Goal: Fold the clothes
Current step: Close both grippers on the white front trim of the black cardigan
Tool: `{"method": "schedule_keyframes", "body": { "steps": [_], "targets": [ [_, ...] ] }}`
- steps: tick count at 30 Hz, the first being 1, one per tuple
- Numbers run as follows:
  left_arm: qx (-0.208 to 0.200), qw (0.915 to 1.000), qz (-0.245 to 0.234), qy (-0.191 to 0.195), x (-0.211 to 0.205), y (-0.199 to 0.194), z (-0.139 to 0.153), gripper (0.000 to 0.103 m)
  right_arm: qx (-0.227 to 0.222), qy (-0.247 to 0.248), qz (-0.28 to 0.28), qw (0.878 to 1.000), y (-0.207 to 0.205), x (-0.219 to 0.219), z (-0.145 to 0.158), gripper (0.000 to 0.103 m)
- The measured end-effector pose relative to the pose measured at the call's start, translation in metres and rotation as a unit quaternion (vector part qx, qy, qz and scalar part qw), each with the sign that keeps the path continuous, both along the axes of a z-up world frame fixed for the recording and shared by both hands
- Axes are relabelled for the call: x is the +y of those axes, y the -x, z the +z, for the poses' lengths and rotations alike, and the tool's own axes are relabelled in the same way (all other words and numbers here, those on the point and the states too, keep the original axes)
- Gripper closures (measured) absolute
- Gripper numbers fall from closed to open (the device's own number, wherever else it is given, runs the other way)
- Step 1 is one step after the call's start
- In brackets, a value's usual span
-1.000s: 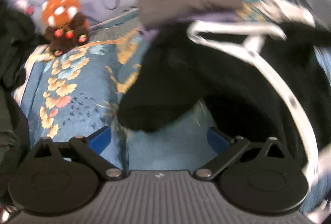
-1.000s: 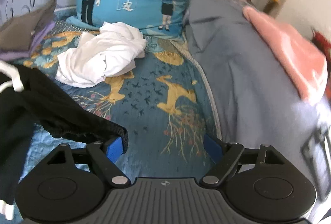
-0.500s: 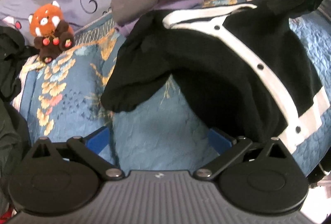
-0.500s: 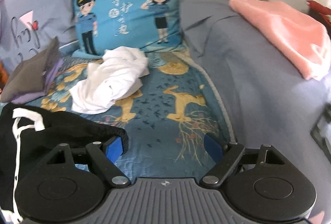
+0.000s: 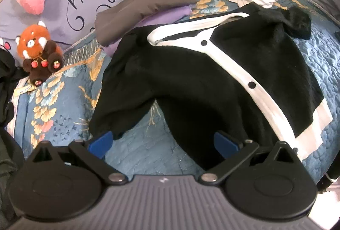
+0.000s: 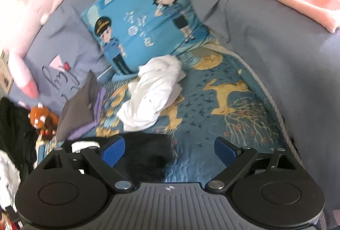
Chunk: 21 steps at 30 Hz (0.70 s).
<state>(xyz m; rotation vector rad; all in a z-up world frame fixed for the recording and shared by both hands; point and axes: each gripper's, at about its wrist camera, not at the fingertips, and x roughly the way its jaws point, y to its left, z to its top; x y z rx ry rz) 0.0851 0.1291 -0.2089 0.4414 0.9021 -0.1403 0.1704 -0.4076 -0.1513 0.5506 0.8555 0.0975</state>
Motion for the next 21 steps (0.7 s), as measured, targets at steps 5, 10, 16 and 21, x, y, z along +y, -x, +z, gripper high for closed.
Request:
{"method": "schedule_keyframes", "body": {
  "steps": [5, 10, 16, 21],
  "targets": [
    [-0.01, 0.9998, 0.001, -0.014, 0.001, -0.014, 0.0, 0.0, -0.02, 0.097, 0.039, 0.994, -0.004, 0.033, 0.001, 0.012],
    [-0.022, 0.9993, 0.005, -0.029, 0.003, -0.04, 0.002, 0.0, -0.097, 0.22, 0.147, 0.96, -0.015, 0.11, -0.007, 0.013],
    [-0.05, 0.9979, -0.011, -0.04, -0.003, -0.092, 0.004, 0.0, -0.172, 0.333, 0.306, 0.875, -0.042, 0.23, -0.035, 0.018],
    [-0.062, 0.996, -0.039, -0.051, -0.022, -0.119, -0.006, 0.0, -0.178, 0.383, 0.374, 0.826, -0.067, 0.301, -0.066, 0.031]
  ]
}}
